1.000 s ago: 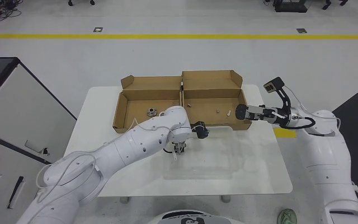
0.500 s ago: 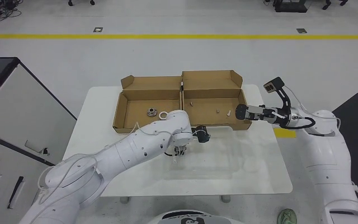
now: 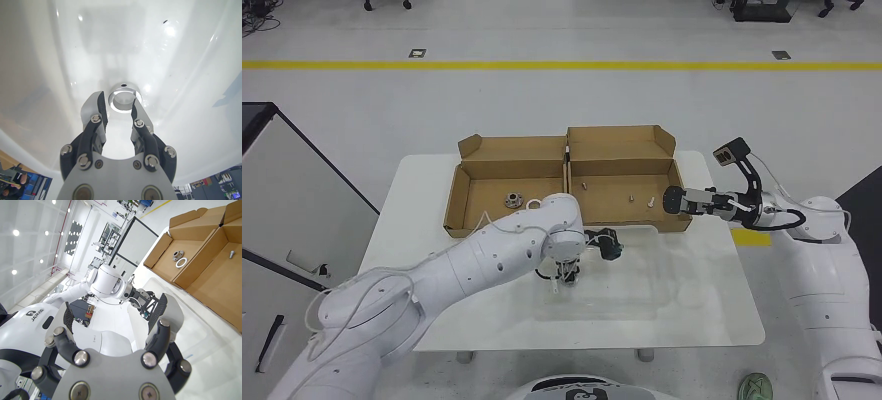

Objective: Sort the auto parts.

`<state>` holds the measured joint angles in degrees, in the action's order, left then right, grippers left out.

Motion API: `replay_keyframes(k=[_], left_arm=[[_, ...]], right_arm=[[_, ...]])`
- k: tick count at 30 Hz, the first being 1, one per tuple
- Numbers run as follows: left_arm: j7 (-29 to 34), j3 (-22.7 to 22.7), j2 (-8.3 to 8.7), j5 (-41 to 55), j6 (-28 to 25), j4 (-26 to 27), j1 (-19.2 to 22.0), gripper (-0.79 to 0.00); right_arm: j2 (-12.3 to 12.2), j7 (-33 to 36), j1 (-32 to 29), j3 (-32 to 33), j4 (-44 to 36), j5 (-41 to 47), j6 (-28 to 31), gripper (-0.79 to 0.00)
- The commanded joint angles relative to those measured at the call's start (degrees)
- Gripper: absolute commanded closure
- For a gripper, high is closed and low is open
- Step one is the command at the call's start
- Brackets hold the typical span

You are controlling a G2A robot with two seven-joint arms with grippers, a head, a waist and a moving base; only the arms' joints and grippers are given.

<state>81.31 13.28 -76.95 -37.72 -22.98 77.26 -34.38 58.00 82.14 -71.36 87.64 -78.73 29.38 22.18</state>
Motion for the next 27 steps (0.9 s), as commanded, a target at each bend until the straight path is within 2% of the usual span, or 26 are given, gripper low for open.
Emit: replay_keyframes(k=[1,8,27], left_arm=[[0.3,0.14,0.12,-0.74,0.31,0.18,0.22,-0.314],[-0.31,0.63,0.16,-2.08,0.0,-0.39,-0.15,-0.317],[-3.13,-1.4,-1.69,1.11,-3.12,-5.82,0.99,-0.28]], right_arm=[[0.0,0.0,0.0,0.0,0.0,0.0,0.0,-0.785],[0.0,0.0,0.0,0.0,0.0,0.0,0.0,-0.785],[0.0,0.0,0.0,0.0,0.0,0.0,0.0,-0.785]])
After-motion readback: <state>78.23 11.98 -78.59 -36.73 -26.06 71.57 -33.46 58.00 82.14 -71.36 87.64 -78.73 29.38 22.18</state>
